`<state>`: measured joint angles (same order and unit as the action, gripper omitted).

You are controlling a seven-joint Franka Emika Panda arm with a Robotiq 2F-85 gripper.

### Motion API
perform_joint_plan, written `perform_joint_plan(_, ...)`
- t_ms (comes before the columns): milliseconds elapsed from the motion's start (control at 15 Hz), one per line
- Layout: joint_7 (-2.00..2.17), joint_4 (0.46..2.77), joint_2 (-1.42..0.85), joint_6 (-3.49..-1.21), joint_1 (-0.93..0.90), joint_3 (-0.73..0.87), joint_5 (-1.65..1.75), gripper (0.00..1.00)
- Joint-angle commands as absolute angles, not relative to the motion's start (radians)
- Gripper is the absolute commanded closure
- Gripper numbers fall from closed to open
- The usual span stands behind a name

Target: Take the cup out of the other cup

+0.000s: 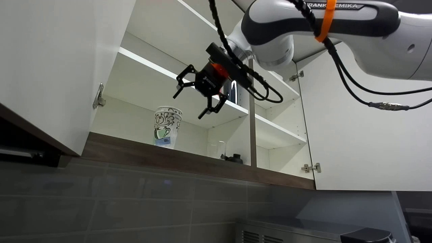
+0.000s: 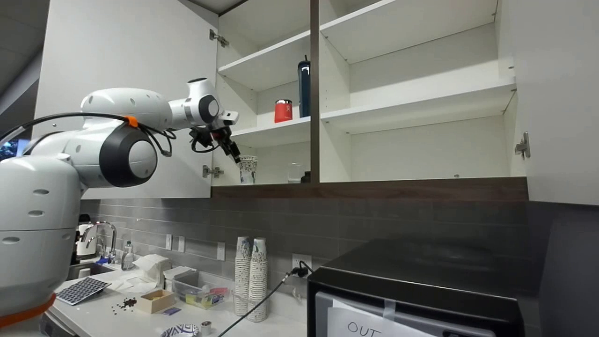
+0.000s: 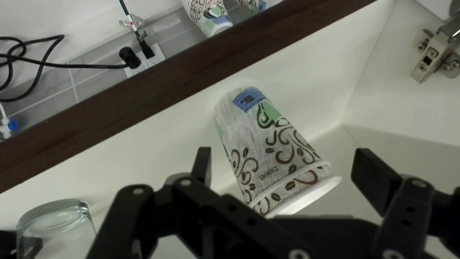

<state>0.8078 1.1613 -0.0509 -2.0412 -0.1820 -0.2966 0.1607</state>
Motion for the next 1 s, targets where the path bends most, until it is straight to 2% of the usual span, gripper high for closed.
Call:
perform_joint_plan(0,0.848,1.060,-0.136,-2.061,-0.202,-0.303,0.242,0.00)
perform_joint_plan(533,0.835,0.896,-0.227,-1.998,-0.213,-0.299,0.272,0.00)
perform_joint_plan(667,0.833,0.836,-0.255,-1.952,-0.274,-0.232,0.261,0.09)
perform_joint_plan(867,0.832,0.759,-0.294,-1.873,-0.312,-0.193,0.255,0.14)
perform_joint_plan(933,0.831,0.737,-0.305,-1.850,-0.323,-0.182,0.254,0.11)
